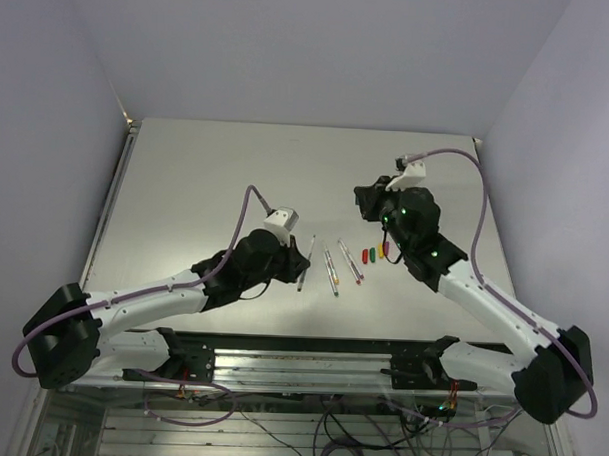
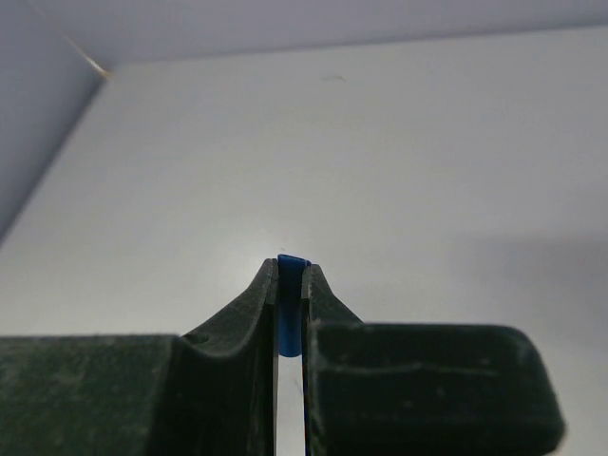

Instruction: Insert the pens into the pen caps

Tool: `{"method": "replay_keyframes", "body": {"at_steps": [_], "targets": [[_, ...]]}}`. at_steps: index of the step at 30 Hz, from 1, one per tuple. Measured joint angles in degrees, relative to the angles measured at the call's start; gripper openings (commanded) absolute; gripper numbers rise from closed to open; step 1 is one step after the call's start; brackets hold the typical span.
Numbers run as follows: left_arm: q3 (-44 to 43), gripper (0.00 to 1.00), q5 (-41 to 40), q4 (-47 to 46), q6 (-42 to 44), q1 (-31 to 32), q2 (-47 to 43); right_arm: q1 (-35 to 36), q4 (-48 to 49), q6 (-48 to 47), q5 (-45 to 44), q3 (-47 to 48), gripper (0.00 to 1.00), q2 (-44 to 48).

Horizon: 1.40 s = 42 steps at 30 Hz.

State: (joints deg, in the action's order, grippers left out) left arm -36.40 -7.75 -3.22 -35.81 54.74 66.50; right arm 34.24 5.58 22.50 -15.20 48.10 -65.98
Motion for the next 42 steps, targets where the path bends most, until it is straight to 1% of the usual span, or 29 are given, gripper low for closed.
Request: {"method": "replay_keyframes", "body": {"at_steps": [8, 19, 27, 42], "targets": [[-0.1, 0.07, 4.6, -11.7, -0.1, 2.2, 1.8, 0.0, 11.9, 3.5, 6.9, -9.3, 0.0, 10.8], [-2.9, 0.07, 7.0, -18.1, 0.0, 4.2, 2.0, 0.0, 25.7, 6.4, 15.5, -17.8, 0.0, 14.0], [-2.9, 0.07, 7.0, -19.7, -0.6, 4.3, 2.0, 0.1, 32.7, 8.2, 18.8, -21.3, 0.0, 15.8], [-3.3, 0.07, 7.0, -19.5, -0.6, 5.0, 2.0, 0.1, 37.9, 11.7, 18.9, -23.8, 0.0, 16.3]]}}
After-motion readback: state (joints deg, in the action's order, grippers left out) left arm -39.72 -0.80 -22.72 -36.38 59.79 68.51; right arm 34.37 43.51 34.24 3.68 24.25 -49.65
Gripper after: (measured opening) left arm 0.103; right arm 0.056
